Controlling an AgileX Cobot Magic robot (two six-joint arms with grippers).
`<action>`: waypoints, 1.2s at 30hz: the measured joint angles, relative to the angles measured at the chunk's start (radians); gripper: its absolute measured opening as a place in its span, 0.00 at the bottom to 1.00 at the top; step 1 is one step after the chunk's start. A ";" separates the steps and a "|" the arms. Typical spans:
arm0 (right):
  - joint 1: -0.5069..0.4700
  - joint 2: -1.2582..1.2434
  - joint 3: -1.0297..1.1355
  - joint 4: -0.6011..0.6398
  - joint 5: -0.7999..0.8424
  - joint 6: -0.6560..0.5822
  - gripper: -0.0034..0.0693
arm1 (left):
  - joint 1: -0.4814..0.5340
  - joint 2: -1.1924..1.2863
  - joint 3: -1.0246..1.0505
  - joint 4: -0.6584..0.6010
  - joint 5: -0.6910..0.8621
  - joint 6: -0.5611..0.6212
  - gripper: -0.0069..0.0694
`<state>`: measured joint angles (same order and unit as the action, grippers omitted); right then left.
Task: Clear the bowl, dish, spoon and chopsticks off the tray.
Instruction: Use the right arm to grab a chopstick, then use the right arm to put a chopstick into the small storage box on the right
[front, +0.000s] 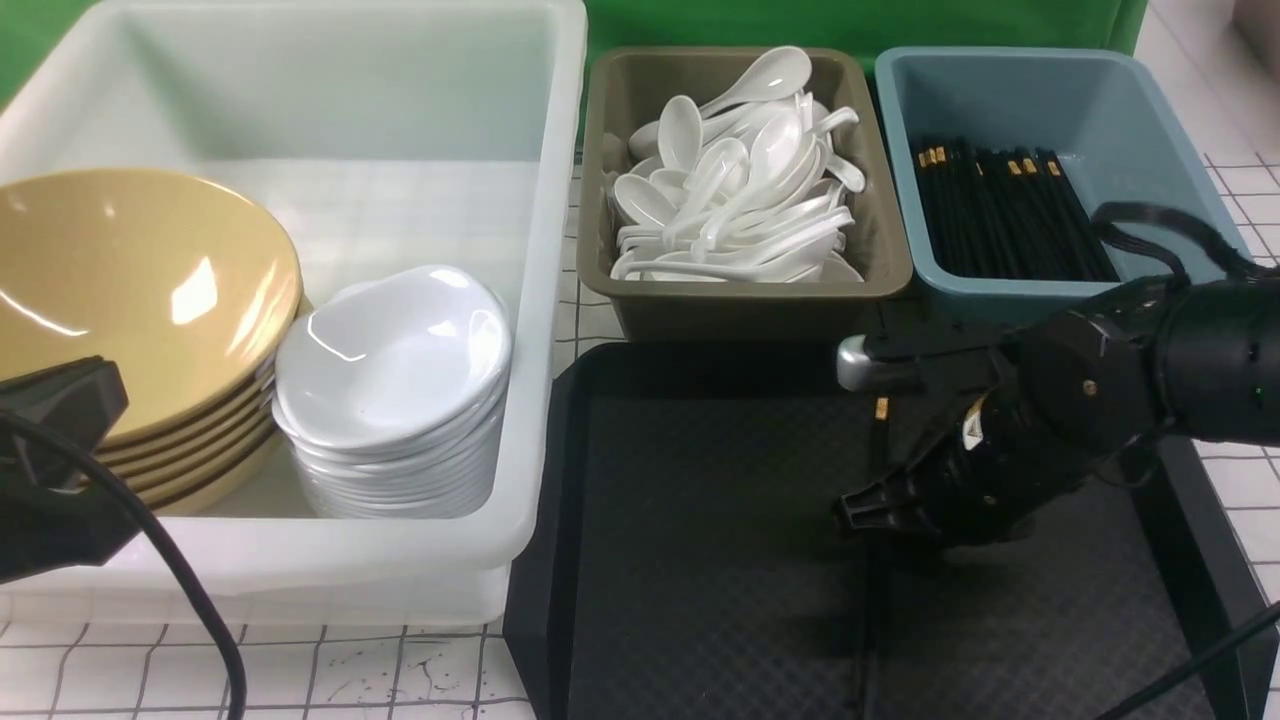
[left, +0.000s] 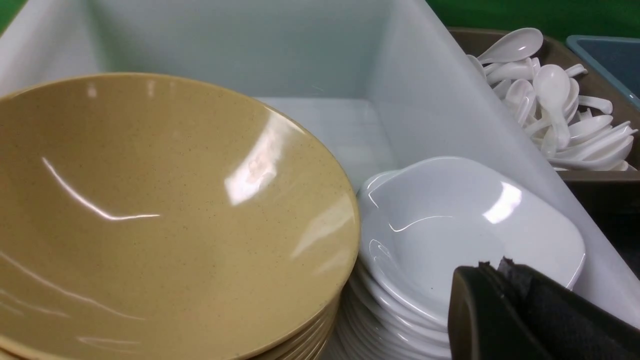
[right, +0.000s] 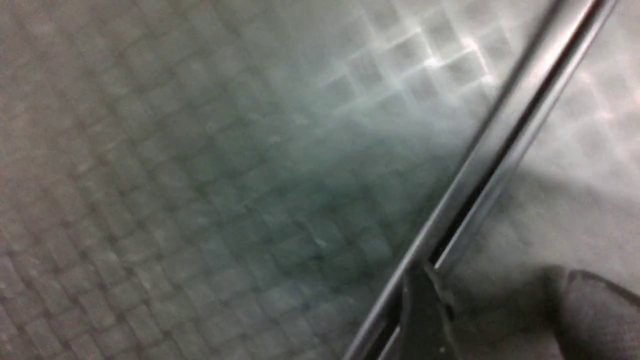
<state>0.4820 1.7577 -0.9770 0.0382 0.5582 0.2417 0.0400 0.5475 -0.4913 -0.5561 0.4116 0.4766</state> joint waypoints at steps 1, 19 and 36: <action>0.005 0.006 -0.003 -0.001 -0.006 0.001 0.59 | 0.000 0.000 0.000 0.000 0.000 0.000 0.08; 0.027 0.020 -0.018 -0.104 0.073 -0.123 0.19 | 0.000 0.000 0.000 0.001 -0.004 0.001 0.08; -0.020 -0.382 0.003 -0.128 0.110 -0.261 0.12 | 0.000 0.000 0.000 0.001 -0.005 0.001 0.08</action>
<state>0.4616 1.3760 -0.9739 -0.0900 0.6681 -0.0195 0.0400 0.5475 -0.4913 -0.5553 0.4063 0.4778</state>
